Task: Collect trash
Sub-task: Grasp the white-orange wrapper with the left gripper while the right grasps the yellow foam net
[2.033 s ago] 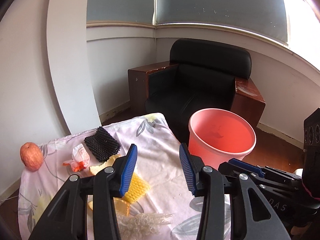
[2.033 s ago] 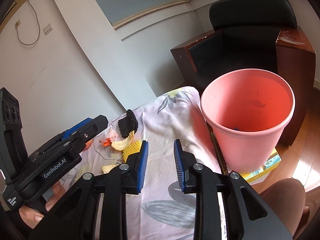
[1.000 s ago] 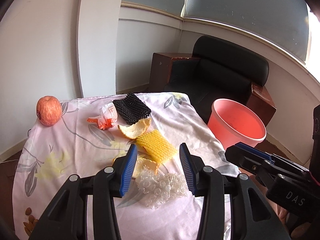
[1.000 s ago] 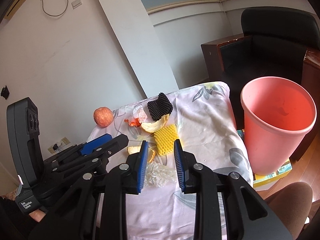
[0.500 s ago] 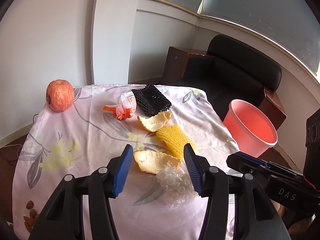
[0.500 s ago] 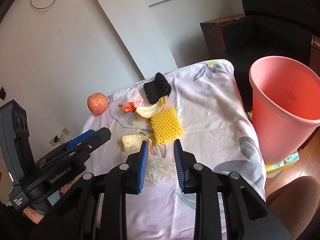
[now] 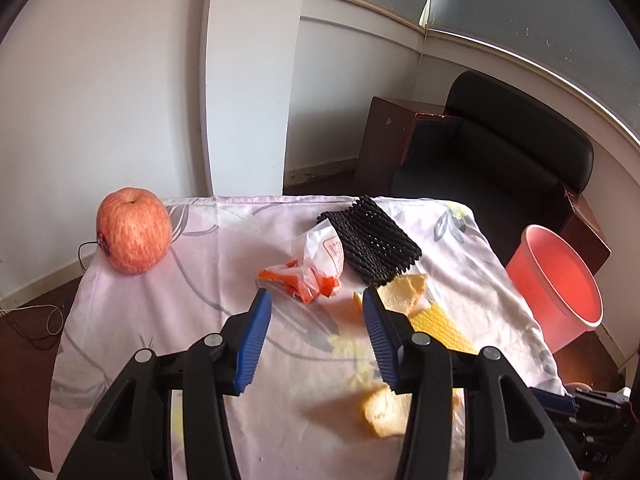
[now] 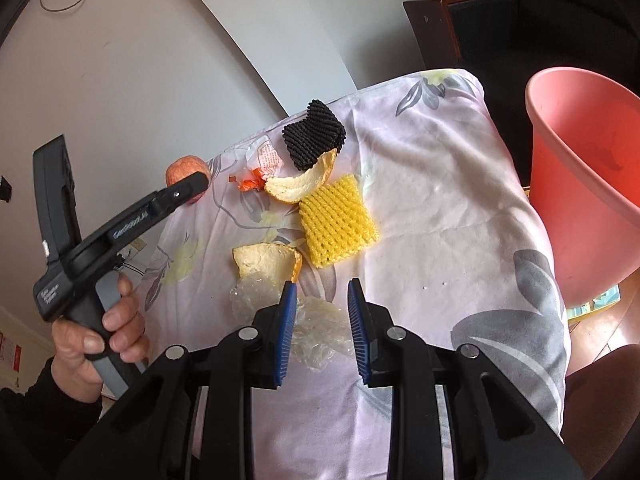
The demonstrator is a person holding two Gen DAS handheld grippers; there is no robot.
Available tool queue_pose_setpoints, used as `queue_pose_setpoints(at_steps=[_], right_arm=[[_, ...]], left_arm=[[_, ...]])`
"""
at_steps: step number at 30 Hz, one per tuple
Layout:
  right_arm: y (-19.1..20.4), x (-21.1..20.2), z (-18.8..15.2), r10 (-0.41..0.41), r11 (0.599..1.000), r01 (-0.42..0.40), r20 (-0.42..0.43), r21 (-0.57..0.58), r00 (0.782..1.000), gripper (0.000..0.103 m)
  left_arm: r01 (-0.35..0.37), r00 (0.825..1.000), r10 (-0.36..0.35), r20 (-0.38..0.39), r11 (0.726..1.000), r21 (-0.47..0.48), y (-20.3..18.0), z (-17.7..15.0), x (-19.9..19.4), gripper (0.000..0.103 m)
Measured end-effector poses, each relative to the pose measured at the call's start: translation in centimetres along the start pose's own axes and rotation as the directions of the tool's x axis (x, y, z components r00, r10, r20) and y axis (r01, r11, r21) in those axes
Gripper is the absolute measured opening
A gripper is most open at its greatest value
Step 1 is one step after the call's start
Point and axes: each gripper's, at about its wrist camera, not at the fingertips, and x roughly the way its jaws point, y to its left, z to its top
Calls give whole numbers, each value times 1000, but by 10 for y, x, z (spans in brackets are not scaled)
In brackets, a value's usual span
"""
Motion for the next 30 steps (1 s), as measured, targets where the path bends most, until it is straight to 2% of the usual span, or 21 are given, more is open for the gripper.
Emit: queue_pose_setpoints(at_steps=[3,8,11,13,20,21,22,23,30], right_arm=[[-1,2,2,-2,1000,2,0,0,1000,27],[-1,7,10,-37,999,37,8,-35,999,27],[-1,12,15,-44,998,44,12,-48,999,27],[0,16,17,-46,997,46,11,-56,999,27],[0,34,23,-67,994,67,3,-92,998,27],[0,37,24,-79,992,79,5,-98,997,31],[-1,39,25,-89,991,89,9,-104,996,40],[-1,41,26,-94,989,95,15,-112,995,41],[-5,63,35,-107,987,104,-16,-123,994,42]], left_arm=[[-15,999,13,-35,999,-39,7,7,29,39],[-5,996,-6,-94,993,-116,22,5,63,30],[18,995,-29,-93,992,-127,26,3,72,17],[30,996,-40,-83,992,-123,27,4,70,11],[25,1000,-27,-10,990,-139,38,2,36,8],[26,1000,-26,4,990,-140,40,1,29,8],[29,999,-27,17,990,-140,41,-1,22,8],[32,999,-28,27,990,-140,42,-2,16,8],[38,998,-31,52,990,-139,47,-12,-17,8]])
